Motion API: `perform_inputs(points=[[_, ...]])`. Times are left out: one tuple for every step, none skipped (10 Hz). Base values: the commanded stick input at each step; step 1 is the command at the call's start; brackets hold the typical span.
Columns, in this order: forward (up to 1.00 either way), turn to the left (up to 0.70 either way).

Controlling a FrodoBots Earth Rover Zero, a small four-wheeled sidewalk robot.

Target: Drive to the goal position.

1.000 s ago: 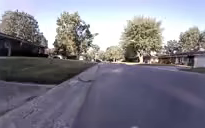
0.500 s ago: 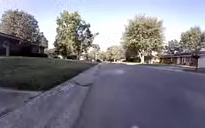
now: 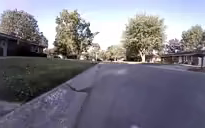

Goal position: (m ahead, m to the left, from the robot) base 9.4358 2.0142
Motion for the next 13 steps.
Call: perform_inputs(points=[[1.00,0.00],[1.00,0.00],[1.00,0.00],[1.00,0.00],[1.00,0.00],[1.00,0.00],[1.00,0.00],[1.00,0.00],[1.00,0.00],[1.00,0.00],[1.00,0.00],[1.00,0.00],[1.00,0.00]])
